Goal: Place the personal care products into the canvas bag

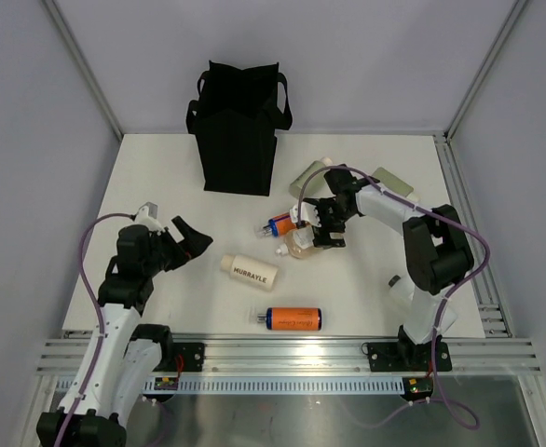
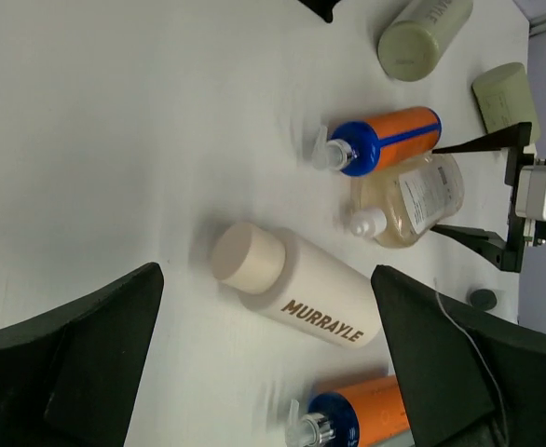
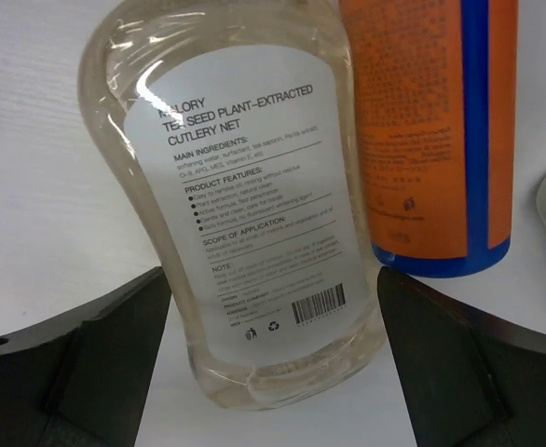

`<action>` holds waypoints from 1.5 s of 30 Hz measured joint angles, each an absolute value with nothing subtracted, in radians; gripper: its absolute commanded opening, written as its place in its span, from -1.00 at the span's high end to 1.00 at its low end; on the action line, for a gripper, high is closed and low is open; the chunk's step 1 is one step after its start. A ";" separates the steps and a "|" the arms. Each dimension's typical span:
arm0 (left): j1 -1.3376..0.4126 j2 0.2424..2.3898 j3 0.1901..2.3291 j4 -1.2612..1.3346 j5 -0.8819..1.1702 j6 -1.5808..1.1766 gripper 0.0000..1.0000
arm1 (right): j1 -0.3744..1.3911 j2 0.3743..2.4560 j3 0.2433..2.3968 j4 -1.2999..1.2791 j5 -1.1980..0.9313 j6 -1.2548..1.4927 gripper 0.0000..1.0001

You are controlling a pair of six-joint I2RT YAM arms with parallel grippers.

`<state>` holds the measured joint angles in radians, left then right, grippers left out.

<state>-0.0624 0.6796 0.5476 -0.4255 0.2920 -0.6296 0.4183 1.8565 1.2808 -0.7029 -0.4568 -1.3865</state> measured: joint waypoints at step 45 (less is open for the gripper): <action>-0.062 0.812 0.386 -0.208 0.423 -0.746 -0.97 | 0.350 1.748 1.409 -0.809 -0.869 -0.674 0.99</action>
